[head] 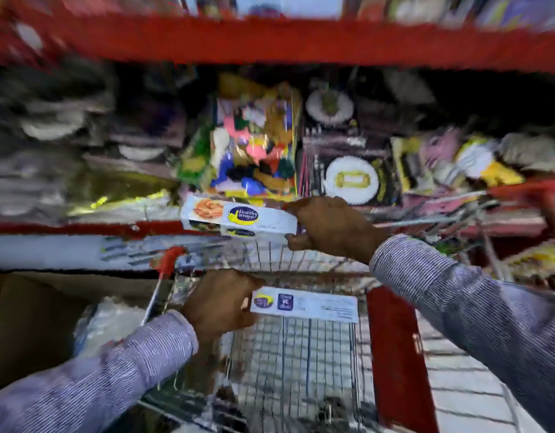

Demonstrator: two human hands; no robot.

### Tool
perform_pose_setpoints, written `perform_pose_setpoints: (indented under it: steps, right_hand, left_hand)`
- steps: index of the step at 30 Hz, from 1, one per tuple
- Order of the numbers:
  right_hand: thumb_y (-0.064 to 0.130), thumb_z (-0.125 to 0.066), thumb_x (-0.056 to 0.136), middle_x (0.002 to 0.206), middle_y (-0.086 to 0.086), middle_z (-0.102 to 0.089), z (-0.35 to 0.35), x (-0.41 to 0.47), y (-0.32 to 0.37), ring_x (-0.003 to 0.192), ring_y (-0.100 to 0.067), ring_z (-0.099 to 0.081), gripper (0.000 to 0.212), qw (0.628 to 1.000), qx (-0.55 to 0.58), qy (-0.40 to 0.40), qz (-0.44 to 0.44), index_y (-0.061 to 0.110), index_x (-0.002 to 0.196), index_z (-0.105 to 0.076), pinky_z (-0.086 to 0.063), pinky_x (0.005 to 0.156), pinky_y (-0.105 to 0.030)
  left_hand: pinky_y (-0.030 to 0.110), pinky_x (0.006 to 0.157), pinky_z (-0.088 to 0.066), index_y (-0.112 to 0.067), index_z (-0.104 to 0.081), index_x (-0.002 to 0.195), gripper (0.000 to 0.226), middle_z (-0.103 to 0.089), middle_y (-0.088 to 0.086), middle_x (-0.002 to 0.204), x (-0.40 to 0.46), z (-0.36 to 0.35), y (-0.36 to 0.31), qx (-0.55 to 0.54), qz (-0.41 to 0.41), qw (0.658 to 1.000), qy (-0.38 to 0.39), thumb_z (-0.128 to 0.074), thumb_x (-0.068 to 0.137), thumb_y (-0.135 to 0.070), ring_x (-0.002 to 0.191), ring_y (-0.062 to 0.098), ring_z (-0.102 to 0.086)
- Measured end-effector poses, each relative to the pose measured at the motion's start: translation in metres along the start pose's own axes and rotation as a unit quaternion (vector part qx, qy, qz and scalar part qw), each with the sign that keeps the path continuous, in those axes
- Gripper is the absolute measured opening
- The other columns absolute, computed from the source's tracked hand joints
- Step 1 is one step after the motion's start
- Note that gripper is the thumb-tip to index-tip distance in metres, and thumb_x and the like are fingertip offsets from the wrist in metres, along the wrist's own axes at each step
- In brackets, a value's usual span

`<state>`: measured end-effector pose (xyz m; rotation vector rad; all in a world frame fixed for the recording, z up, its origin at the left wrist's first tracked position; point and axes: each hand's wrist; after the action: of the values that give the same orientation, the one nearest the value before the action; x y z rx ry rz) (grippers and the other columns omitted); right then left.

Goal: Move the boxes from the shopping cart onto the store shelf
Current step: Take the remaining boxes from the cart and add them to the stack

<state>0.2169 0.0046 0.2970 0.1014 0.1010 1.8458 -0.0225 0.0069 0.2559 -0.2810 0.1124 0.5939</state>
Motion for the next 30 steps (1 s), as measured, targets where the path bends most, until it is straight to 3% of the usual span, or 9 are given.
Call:
perform_pose_setpoints:
  steps: [2, 4, 6, 8, 13, 15, 20, 26, 30]
  right_hand:
    - [0.046, -0.063, 0.081, 0.104, -0.009, -0.071, 0.056, 0.010, 0.005, 0.095, -0.032, -0.067, 0.044, 0.999, -0.010, -0.031, 0.008, 0.020, 0.115, -0.057, -0.048, 0.068, -0.036]
    - [0.046, -0.063, 0.080, 0.103, -0.007, -0.072, 0.109, 0.020, 0.010, 0.094, -0.030, -0.067, 0.037, 0.998, -0.023, -0.054, 0.021, 0.021, 0.106, -0.059, -0.044, 0.063, -0.035]
    - [0.047, -0.062, 0.080, 0.102, -0.005, -0.072, 0.155, 0.025, 0.016, 0.093, -0.030, -0.066, 0.036, 0.996, -0.052, -0.073, 0.030, 0.021, 0.105, -0.060, -0.036, 0.060, -0.032]
    - [0.048, -0.063, 0.081, 0.102, -0.003, -0.071, 0.203, 0.029, 0.020, 0.090, -0.028, -0.065, 0.038, 0.990, -0.081, -0.110, 0.037, 0.024, 0.109, -0.060, -0.034, 0.061, -0.030]
    - [0.048, -0.061, 0.084, 0.096, -0.003, -0.066, 0.278, 0.038, 0.016, 0.084, -0.026, -0.063, 0.030, 0.985, -0.114, -0.129, 0.015, 0.024, 0.101, -0.058, -0.042, 0.060, -0.032]
    - [0.046, -0.060, 0.085, 0.098, -0.006, -0.064, 0.303, 0.041, 0.013, 0.087, -0.028, -0.062, 0.031, 0.984, -0.118, -0.130, 0.008, 0.020, 0.102, -0.058, -0.046, 0.064, -0.036]
    - [0.039, -0.058, 0.090, 0.112, -0.011, -0.058, 0.336, 0.055, -0.009, 0.096, -0.033, -0.061, 0.035, 0.983, -0.129, -0.131, -0.025, 0.013, 0.112, -0.057, -0.050, 0.074, -0.039]
    - [0.031, -0.060, 0.089, 0.116, -0.016, -0.055, 0.333, 0.093, -0.065, 0.102, -0.035, -0.059, 0.030, 0.983, -0.119, -0.119, -0.071, 0.008, 0.109, -0.057, -0.048, 0.082, -0.038]
    - [0.029, -0.061, 0.090, 0.128, -0.018, -0.051, 0.320, 0.115, -0.091, 0.118, -0.035, -0.052, 0.037, 0.984, -0.103, -0.121, -0.083, 0.006, 0.118, -0.056, -0.047, 0.097, -0.040]
  left_hand:
    - [0.027, 0.055, -0.050, -0.029, -0.071, 0.090, 0.044, -0.076, -0.001, 0.077, -0.005, 0.058, -0.005, 0.035, 0.009, 0.998, -0.052, -0.075, 0.060, -0.062, 0.071, 0.021, -0.071]
    - [0.021, 0.045, -0.039, -0.027, -0.068, 0.072, 0.045, -0.072, -0.002, 0.063, -0.010, 0.112, -0.012, 0.058, 0.003, 0.994, -0.098, -0.081, 0.052, -0.065, 0.058, 0.019, -0.068]
    - [0.023, 0.052, -0.041, -0.032, -0.073, 0.085, 0.042, -0.074, -0.003, 0.070, -0.011, 0.157, -0.018, 0.076, 0.004, 0.990, -0.119, -0.083, 0.051, -0.054, 0.067, 0.018, -0.069]
    - [0.028, 0.062, -0.045, -0.040, -0.072, 0.106, 0.053, -0.076, -0.005, 0.085, -0.011, 0.203, -0.021, 0.078, 0.020, 0.990, -0.116, -0.079, 0.055, -0.054, 0.082, 0.018, -0.069]
    - [0.031, 0.070, -0.045, -0.037, -0.071, 0.107, 0.056, -0.072, -0.006, 0.093, 0.002, 0.282, -0.022, 0.064, 0.025, 0.988, -0.139, -0.083, 0.055, -0.054, 0.092, 0.018, -0.064]
    - [0.028, 0.065, -0.041, -0.035, -0.072, 0.103, 0.053, -0.070, -0.007, 0.087, 0.010, 0.309, -0.023, 0.060, 0.022, 0.986, -0.152, -0.083, 0.053, -0.051, 0.089, 0.017, -0.065]
    - [0.024, 0.062, -0.044, -0.036, -0.076, 0.098, 0.050, -0.067, -0.014, 0.075, 0.034, 0.361, -0.026, 0.039, 0.011, 0.988, -0.151, -0.083, 0.050, -0.045, 0.078, 0.012, -0.064]
    - [0.034, 0.065, -0.057, -0.027, -0.077, 0.087, 0.040, -0.061, -0.015, 0.060, 0.069, 0.394, -0.023, 0.016, -0.015, 0.991, -0.131, -0.085, 0.051, -0.041, 0.064, 0.010, -0.060]
    - [0.037, 0.072, -0.059, -0.026, -0.078, 0.098, 0.048, -0.077, -0.007, 0.088, 0.086, 0.401, -0.021, 0.016, -0.011, 0.992, -0.125, -0.087, 0.052, -0.039, 0.077, 0.013, -0.068]
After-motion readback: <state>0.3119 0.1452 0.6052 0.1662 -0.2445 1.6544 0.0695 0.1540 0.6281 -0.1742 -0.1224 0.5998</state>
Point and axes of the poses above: each hand's wrist, its own x-axis towards the middle knuckle, its own z-axis out of the back of the hand, y = z × x
